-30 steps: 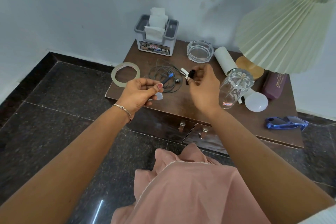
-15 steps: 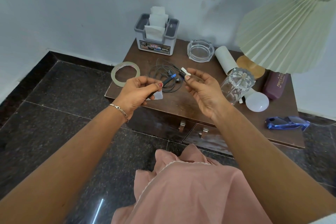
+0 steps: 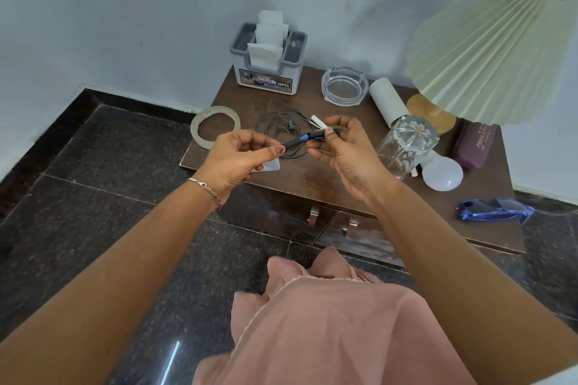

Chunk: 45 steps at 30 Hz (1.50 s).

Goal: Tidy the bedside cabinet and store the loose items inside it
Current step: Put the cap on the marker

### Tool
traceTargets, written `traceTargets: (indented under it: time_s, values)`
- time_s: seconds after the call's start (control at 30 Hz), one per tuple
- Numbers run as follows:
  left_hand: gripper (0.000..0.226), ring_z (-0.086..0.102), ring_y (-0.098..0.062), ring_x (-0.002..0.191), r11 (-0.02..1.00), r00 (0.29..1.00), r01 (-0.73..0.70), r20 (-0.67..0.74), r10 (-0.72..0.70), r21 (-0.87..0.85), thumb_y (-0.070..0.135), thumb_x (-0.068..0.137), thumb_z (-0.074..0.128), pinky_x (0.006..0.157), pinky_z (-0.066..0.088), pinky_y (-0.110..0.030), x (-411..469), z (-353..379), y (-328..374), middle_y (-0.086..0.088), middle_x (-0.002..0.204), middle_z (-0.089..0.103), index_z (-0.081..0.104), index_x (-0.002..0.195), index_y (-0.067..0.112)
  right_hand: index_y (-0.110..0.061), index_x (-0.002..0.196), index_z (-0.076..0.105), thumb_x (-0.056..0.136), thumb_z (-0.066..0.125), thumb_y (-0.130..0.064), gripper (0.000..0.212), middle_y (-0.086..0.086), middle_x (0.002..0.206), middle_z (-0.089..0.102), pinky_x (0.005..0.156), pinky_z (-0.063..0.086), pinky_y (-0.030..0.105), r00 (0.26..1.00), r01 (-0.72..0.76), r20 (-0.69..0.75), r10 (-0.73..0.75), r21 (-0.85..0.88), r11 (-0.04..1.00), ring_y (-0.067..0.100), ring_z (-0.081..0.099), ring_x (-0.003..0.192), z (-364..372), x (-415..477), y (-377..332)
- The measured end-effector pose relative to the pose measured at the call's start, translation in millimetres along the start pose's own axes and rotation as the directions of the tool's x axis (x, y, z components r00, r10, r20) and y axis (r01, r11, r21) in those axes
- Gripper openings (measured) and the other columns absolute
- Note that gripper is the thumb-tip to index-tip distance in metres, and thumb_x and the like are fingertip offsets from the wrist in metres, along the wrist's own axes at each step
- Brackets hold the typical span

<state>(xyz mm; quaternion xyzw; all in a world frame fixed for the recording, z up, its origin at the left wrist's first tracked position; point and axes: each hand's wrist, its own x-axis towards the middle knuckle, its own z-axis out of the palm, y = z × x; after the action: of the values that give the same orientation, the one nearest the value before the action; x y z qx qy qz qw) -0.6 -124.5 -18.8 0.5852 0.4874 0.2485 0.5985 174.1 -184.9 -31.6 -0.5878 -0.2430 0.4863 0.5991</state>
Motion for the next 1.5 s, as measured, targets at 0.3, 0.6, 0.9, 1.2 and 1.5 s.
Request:
traceTargets:
  time_s: [0.3,0.6,0.9,1.2,1.5]
  values:
    - [0.016,0.045,-0.007,0.053,1.000,1.000,0.002,-0.006,-0.002,-0.028,0.019,0.074,0.079,0.043,0.036,-0.017,3,7,2,-0.005,0.070,0.057,0.073,0.086,0.010,-0.008,0.116,0.043,0.094,0.055,-0.002,0.026,0.018,0.103,0.064,0.077,0.059,0.029,0.999,0.004,0.034,-0.003,-0.026,1.000,0.016,0.069,0.081,6,-2,0]
    - [0.011,0.040,-0.007,0.041,0.986,0.983,0.065,-0.157,-0.090,-0.157,0.010,0.077,0.074,0.036,0.031,-0.015,7,28,8,-0.007,0.062,0.053,0.066,0.082,0.005,-0.012,0.094,0.048,0.091,0.060,-0.005,0.014,0.018,0.092,0.070,0.070,0.058,0.026,0.984,0.091,-0.160,-0.072,0.114,0.989,0.026,0.070,0.083,32,-9,7]
    - [0.011,0.054,-0.007,0.057,0.981,0.995,-0.068,-0.054,0.079,0.180,0.015,0.072,0.079,0.053,0.046,-0.021,12,14,-2,-0.001,0.068,0.065,0.069,0.077,0.012,-0.012,0.094,0.050,0.089,0.065,-0.010,0.016,0.019,0.098,0.070,0.071,0.058,0.025,0.990,-0.055,-0.130,0.061,0.044,0.997,0.020,0.071,0.081,20,-15,19]
    - [0.025,0.061,-0.009,0.094,0.724,0.976,-0.216,0.117,0.185,0.655,0.011,0.081,0.071,0.087,0.043,-0.016,11,37,-21,0.003,0.101,0.068,0.072,0.104,0.021,-0.005,0.106,0.053,0.086,0.067,-0.002,0.024,0.012,0.097,0.063,0.061,0.056,0.015,0.858,-0.078,-0.481,0.179,0.223,0.972,0.012,0.066,0.072,-18,-26,35]
    - [0.020,0.057,-0.019,0.109,0.556,0.965,-0.129,-0.026,0.262,0.821,0.024,0.086,0.064,0.086,0.046,-0.035,19,69,-18,0.001,0.107,0.068,0.068,0.105,0.026,-0.002,0.128,0.056,0.084,0.062,0.006,0.045,0.007,0.109,0.066,0.090,0.053,0.026,0.842,-0.106,-0.514,0.165,0.143,0.984,0.012,0.062,0.095,-17,-28,48]
